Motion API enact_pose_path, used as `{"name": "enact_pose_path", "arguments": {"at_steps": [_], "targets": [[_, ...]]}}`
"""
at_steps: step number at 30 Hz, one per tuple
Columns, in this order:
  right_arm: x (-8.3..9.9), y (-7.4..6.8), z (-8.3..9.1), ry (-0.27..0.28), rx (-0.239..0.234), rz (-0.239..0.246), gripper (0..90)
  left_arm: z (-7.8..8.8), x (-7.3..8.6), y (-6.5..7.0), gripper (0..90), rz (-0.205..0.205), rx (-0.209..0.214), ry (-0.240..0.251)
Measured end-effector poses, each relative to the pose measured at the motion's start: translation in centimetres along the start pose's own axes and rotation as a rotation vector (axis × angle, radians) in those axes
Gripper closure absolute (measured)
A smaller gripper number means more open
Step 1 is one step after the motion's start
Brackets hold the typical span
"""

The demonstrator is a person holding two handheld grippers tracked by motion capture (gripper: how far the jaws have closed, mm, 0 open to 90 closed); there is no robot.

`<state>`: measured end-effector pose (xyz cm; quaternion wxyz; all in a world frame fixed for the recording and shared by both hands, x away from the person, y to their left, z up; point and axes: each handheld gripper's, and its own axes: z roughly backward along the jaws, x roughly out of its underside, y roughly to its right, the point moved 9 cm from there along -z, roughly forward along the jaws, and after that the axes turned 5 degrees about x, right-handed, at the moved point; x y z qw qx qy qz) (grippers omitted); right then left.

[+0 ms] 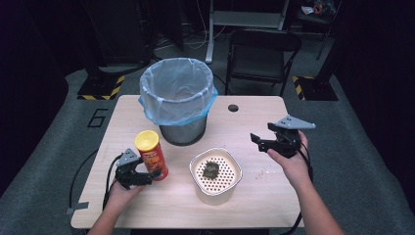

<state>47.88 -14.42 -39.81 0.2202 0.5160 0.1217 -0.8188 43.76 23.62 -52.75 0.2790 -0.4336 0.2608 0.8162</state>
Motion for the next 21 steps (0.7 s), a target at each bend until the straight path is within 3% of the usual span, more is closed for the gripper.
{"name": "enact_pose_path", "arguments": {"at_steps": [4,6,11,21], "targets": [[3.0,1.1,0.6,-0.019,0.047,-0.03,22.2,-0.2,-0.4,-0.2,16.3,-0.041,-0.014,0.003],[4.6,1.6,0.7,-0.034,0.063,-0.062,22.2,-0.3,-0.4,-0.1,16.6,-0.043,-0.021,0.005],[8.0,2.5,0.6,-0.072,0.104,-0.079,22.7,-0.7,-0.6,-0.4,19.6,-0.051,-0.047,0.01],[11.2,2.5,0.2,-0.101,0.158,-0.043,24.1,-0.5,-0.7,-0.5,22.8,-0.079,-0.071,-0.015]]}}
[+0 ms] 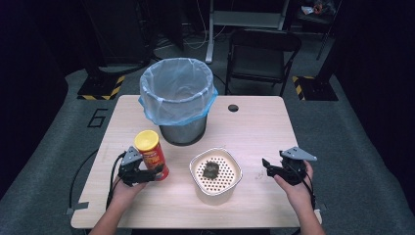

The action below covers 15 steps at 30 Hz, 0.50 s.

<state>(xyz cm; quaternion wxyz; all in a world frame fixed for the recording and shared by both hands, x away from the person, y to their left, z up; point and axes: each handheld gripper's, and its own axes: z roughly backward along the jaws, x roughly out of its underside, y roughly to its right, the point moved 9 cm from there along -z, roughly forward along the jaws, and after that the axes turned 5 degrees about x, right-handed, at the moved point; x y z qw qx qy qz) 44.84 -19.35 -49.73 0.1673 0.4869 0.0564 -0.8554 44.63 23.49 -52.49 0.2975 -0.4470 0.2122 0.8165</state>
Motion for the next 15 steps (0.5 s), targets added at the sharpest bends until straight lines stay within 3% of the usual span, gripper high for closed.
{"name": "enact_pose_path", "arguments": {"at_steps": [6,10,15], "targets": [[1.7,0.4,-0.5,-0.005,0.022,-0.029,24.6,1.2,-0.8,0.4,23.3,0.001,0.014,0.025],[3.0,0.6,-1.1,-0.022,0.044,-0.014,25.2,2.0,-1.7,0.7,23.4,0.006,0.017,0.049],[4.4,0.6,-1.7,-0.052,0.032,-0.013,25.3,3.4,-3.7,1.7,23.4,-0.005,0.049,0.059]]}}
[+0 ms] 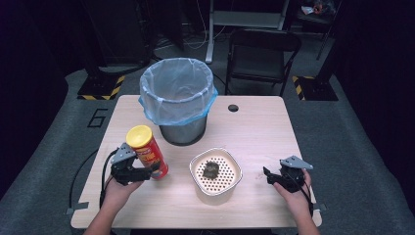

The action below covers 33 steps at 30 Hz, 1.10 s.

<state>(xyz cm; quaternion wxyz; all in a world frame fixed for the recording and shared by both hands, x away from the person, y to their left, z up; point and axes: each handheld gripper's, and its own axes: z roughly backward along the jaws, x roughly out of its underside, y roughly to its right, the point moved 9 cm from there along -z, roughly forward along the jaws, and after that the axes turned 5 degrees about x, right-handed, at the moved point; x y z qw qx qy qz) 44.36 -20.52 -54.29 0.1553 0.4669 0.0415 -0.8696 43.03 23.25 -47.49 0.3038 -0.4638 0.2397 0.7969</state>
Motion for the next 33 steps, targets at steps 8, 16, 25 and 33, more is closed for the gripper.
{"name": "enact_pose_path", "arguments": {"at_steps": [8,16,25,33], "targets": [[0.7,0.0,-0.6,-0.008,-0.017,-0.007,25.5,1.7,-4.4,1.2,23.5,-0.044,0.009,-0.028],[0.9,-0.3,-0.8,-0.013,-0.024,0.014,25.8,3.5,-9.0,2.4,23.5,-0.073,0.017,-0.038],[1.2,-0.5,-1.1,-0.032,-0.027,0.027,26.4,4.4,-15.0,2.9,23.5,-0.094,0.03,-0.047],[1.4,-0.1,-1.1,-0.037,-0.022,0.023,26.5,4.9,-20.6,3.0,23.5,-0.11,0.031,-0.046]]}}
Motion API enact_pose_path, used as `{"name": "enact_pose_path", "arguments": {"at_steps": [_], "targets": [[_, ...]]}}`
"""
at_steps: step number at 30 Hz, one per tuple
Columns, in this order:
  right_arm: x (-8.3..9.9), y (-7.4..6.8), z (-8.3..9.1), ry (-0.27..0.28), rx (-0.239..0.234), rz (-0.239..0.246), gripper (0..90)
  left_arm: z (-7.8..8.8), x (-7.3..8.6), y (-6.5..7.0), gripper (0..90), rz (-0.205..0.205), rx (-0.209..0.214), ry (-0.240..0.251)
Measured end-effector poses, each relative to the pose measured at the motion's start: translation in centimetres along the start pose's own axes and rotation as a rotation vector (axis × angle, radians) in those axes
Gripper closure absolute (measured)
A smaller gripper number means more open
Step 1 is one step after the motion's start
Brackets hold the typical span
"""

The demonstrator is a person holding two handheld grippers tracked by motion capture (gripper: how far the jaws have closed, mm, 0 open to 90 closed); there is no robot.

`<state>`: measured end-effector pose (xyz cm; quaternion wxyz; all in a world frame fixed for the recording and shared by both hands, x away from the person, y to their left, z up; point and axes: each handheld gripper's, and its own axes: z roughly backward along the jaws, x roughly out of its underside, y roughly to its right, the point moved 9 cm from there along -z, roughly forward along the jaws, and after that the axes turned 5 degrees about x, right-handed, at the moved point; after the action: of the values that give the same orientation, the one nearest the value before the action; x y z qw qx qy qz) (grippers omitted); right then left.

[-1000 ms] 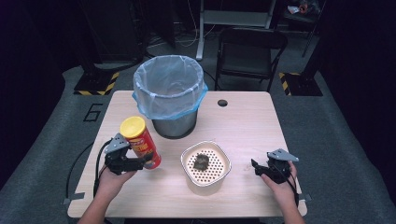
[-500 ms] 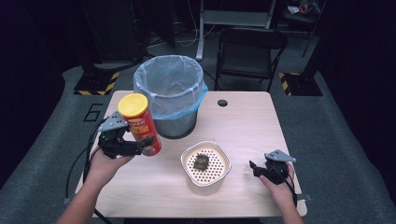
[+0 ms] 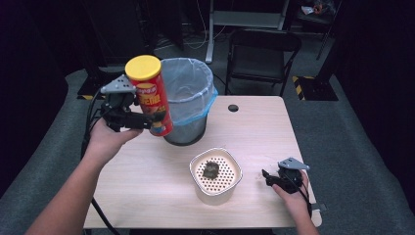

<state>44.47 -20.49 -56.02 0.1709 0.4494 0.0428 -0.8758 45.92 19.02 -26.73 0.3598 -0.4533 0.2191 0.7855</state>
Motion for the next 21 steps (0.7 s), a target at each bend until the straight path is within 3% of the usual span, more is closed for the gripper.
{"name": "enact_pose_path", "arguments": {"at_steps": [10,14,21], "targets": [[0.2,0.3,-0.2,-0.009,0.01,-0.003,26.9,-0.9,-5.1,-0.7,23.5,0.005,0.005,0.002],[0.2,0.4,-0.1,-0.001,0.006,0.005,27.0,-1.8,-6.2,-1.7,23.5,-0.004,-0.031,-0.01],[0.2,0.5,-0.2,-0.004,0.007,0.004,27.0,-3.7,-7.5,-4.0,23.5,0.044,-0.068,0.0]]}}
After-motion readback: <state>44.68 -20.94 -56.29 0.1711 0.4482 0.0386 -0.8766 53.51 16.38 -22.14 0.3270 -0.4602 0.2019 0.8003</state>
